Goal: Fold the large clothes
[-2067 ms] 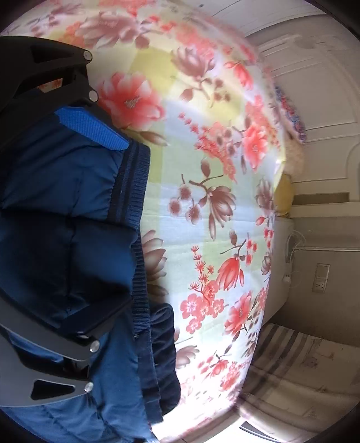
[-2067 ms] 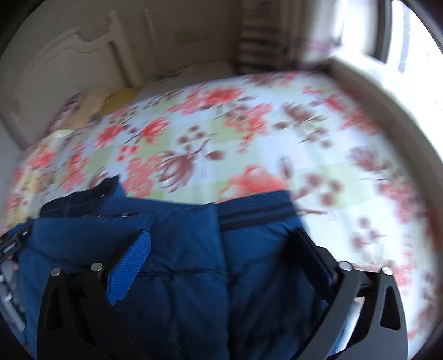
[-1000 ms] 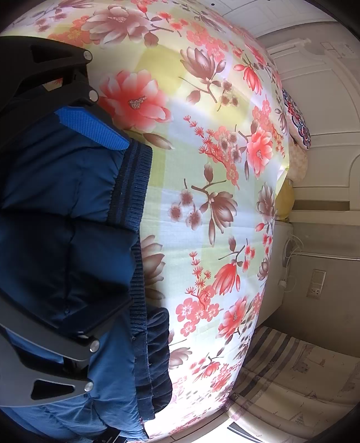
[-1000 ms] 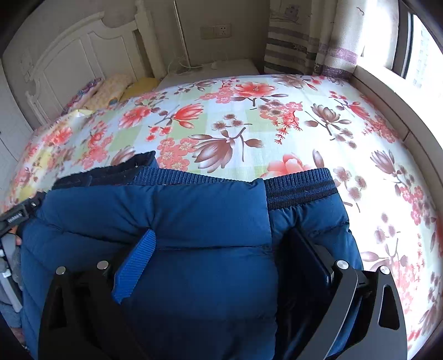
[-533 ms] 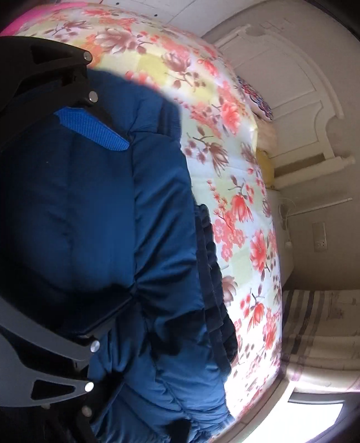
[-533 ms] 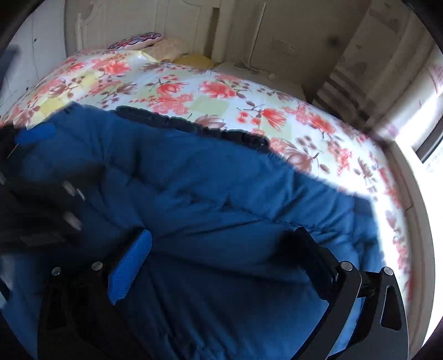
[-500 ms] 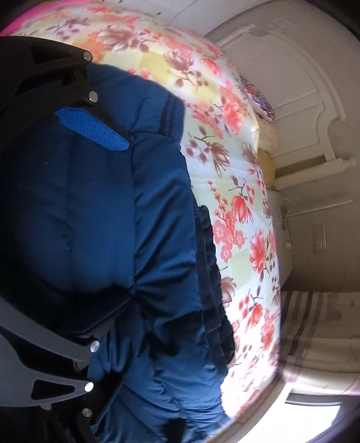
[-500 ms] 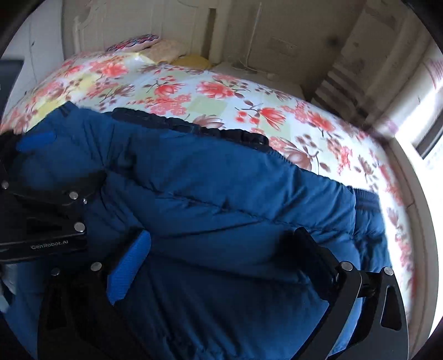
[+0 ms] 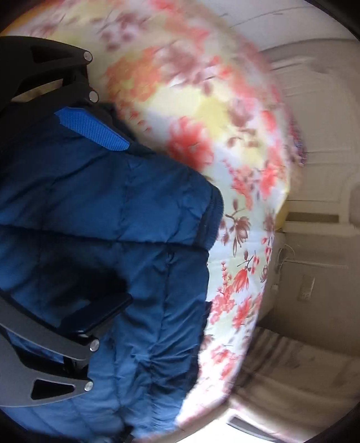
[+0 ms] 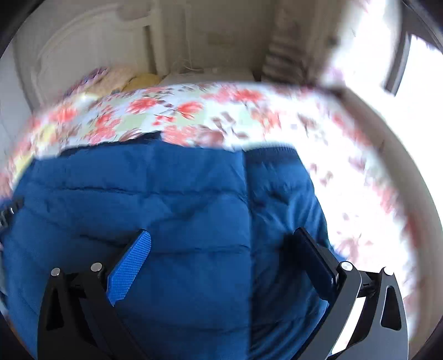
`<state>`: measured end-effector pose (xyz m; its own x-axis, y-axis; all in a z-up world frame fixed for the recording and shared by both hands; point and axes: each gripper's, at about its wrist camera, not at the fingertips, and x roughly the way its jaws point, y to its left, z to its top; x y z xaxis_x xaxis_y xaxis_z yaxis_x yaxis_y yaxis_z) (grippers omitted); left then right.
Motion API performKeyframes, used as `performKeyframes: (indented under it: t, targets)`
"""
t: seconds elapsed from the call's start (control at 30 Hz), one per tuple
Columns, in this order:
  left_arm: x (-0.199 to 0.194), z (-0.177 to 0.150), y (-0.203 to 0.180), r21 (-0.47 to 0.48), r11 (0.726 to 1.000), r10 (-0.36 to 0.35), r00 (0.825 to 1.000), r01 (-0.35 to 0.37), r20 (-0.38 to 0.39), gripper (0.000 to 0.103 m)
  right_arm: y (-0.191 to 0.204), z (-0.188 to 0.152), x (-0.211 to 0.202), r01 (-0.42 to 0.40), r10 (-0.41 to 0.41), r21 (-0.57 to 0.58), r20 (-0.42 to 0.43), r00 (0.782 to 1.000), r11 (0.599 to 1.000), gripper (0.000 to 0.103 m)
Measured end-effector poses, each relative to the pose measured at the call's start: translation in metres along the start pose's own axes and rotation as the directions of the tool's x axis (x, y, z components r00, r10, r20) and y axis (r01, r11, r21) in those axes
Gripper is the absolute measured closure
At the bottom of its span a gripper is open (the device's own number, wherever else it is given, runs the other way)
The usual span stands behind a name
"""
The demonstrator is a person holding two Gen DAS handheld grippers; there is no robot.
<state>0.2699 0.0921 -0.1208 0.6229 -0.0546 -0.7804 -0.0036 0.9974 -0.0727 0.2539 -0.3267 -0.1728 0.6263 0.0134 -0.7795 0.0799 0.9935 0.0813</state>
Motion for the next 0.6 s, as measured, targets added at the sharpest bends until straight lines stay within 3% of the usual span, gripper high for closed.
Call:
performKeyframes:
  t: [0.07,0.27,0.3,0.37,0.47,0.53,0.6]
  targets:
    - [0.003,0.001,-0.004,0.016,1.0,0.026,1.0,-0.026,-0.009,0.002,-0.008,-0.001,0.005,-0.048,0.048,0.038,-0.001,0.999,0.998,0.004]
    - [-0.013,-0.003,-0.012,0.051,0.993,0.1,0.994,-0.102,0.05,0.003,0.003,-0.002,-0.003,0.026,-0.026,0.001,0.03,0.999,1.0,0.005]
    - [-0.02,-0.005,-0.013,0.055,0.993,0.101,0.993,-0.105,0.068,0.003,0.006,-0.004,-0.015,0.047,-0.046,-0.005,0.067,0.997,0.999,0.005]
    - [-0.045,-0.012,-0.024,0.084,0.996,0.018,0.994,-0.026,0.104,0.003,0.016,-0.006,-0.036,0.022,-0.017,-0.04,0.12,0.993,0.999,0.005]
    - [-0.073,-0.027,-0.053,0.176,0.984,-0.054,0.985,0.025,0.161,0.002,0.05,-0.014,-0.063,-0.037,0.065,-0.17,0.159,0.985,0.985,0.005]
    - [-0.067,-0.042,-0.079,0.27,0.963,-0.029,0.988,-0.014,0.151,0.002,0.08,-0.026,-0.064,-0.06,0.104,-0.295,0.136,0.985,0.953,0.005]
    - [-0.038,-0.055,-0.095,0.333,0.941,0.019,0.995,-0.05,0.098,0.002,0.1,-0.04,-0.044,-0.053,0.085,-0.371,0.072,0.994,0.927,0.005]
